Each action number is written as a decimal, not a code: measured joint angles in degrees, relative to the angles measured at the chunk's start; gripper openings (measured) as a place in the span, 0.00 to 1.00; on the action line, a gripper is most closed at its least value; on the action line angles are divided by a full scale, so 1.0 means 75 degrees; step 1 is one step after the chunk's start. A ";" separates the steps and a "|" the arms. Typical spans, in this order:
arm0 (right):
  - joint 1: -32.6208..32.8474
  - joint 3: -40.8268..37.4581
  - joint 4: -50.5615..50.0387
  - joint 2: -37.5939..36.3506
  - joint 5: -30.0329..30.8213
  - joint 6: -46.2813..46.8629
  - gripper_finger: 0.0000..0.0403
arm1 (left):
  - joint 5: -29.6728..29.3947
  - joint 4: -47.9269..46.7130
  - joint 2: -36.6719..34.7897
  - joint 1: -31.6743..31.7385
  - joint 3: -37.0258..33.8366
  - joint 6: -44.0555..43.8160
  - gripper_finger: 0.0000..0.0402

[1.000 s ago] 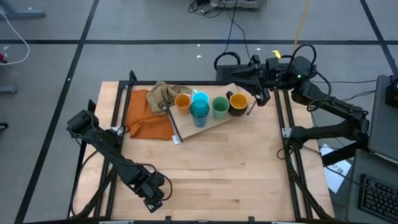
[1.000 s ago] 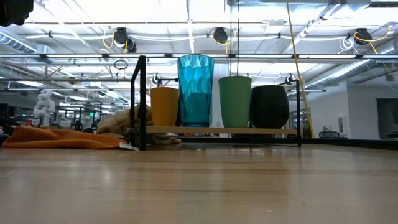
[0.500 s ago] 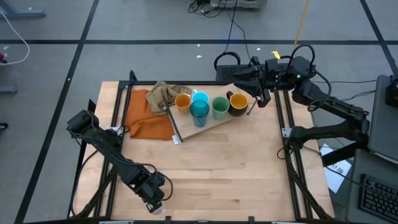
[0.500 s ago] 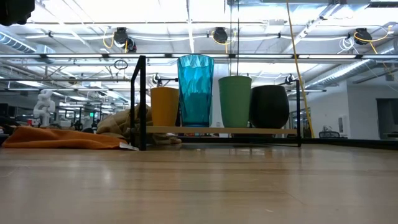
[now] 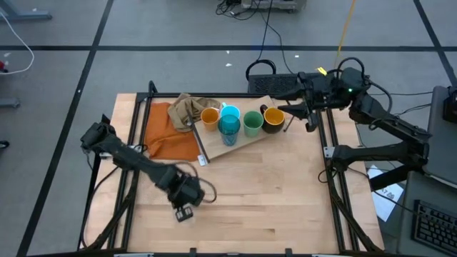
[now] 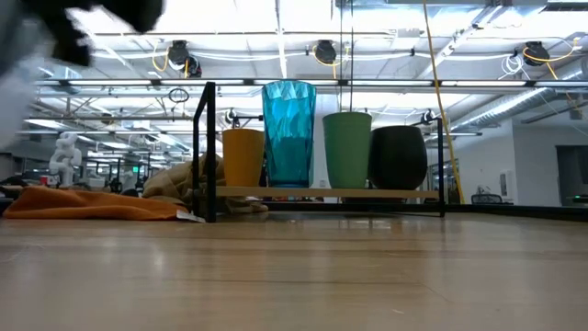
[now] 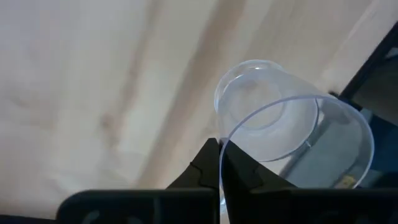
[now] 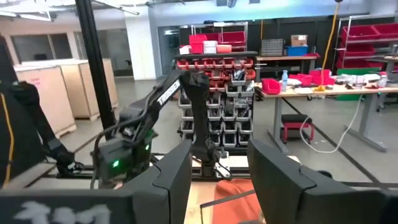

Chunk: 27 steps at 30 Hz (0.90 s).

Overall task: Stack small to large cups/mugs on shelf
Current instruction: Put the transparent mug on the shelf

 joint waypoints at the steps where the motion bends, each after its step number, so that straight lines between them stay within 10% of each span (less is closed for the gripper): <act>1: 0.0002 0.0002 -0.0140 -0.0080 -0.0001 -0.0068 0.36 | -0.0117 -0.0284 0.0000 0.0209 0.0202 0.0300 0.00; 12: 0.1192 0.0948 -0.2568 -0.0063 -0.0126 -0.1325 0.43 | -0.1370 -0.2476 -0.0006 0.2183 0.2577 0.2701 0.00; 27: 0.3290 0.2904 -0.5532 0.1929 0.4659 -0.5578 0.76 | -0.1776 -0.3539 0.0913 0.3201 0.4418 0.4026 0.00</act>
